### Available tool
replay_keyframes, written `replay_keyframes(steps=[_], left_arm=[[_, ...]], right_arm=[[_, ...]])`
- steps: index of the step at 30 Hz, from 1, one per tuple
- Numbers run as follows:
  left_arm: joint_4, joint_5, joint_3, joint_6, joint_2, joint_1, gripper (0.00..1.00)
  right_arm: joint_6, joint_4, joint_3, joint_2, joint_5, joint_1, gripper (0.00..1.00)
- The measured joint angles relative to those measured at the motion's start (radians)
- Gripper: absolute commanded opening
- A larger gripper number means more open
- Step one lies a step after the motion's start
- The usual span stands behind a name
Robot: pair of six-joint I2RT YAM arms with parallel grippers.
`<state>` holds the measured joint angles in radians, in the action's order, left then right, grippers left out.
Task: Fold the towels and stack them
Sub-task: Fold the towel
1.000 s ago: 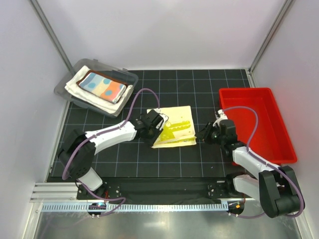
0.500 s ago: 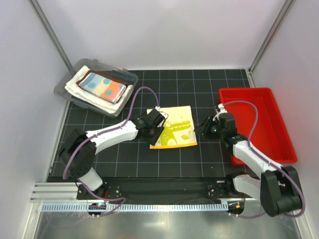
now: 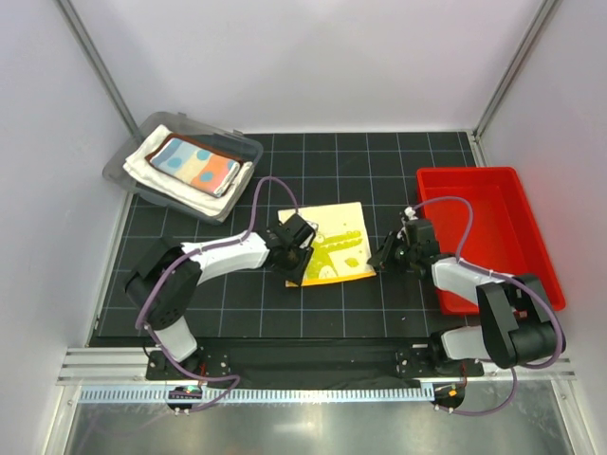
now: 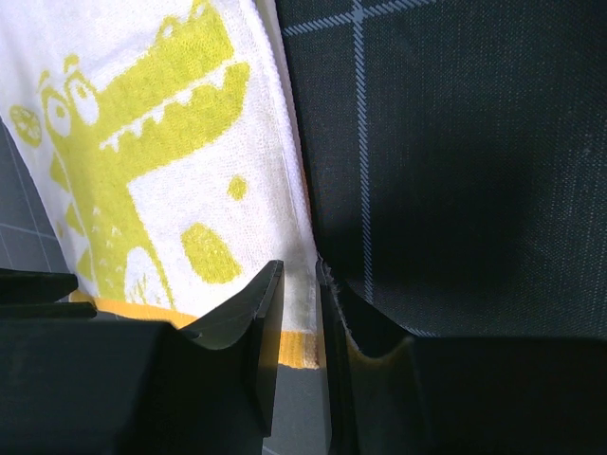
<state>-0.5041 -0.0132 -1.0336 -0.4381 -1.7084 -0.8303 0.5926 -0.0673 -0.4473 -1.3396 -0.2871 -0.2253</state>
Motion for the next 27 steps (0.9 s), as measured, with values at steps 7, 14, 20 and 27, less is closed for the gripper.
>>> replay_keyframes(steps=[7,14,20,27], left_arm=[[0.01,-0.073,0.039,-0.072,0.086,0.094,0.47],[-0.003,-0.182,-0.075,-0.005,0.212,0.336,0.46],[-0.009,-0.271,-0.278,0.196,0.102,0.38,0.4],[-0.035,-0.331,-0.451,0.321,-0.171,0.377,0.39]], right_arm=[[0.042,0.003,0.045,0.072,0.043,-0.032,0.32],[0.045,0.168,0.005,0.209,0.119,-0.109,0.38],[-0.101,0.23,-0.323,0.05,0.036,-0.022,0.21],[-0.221,0.178,-0.591,-0.303,-0.18,0.016,0.17]])
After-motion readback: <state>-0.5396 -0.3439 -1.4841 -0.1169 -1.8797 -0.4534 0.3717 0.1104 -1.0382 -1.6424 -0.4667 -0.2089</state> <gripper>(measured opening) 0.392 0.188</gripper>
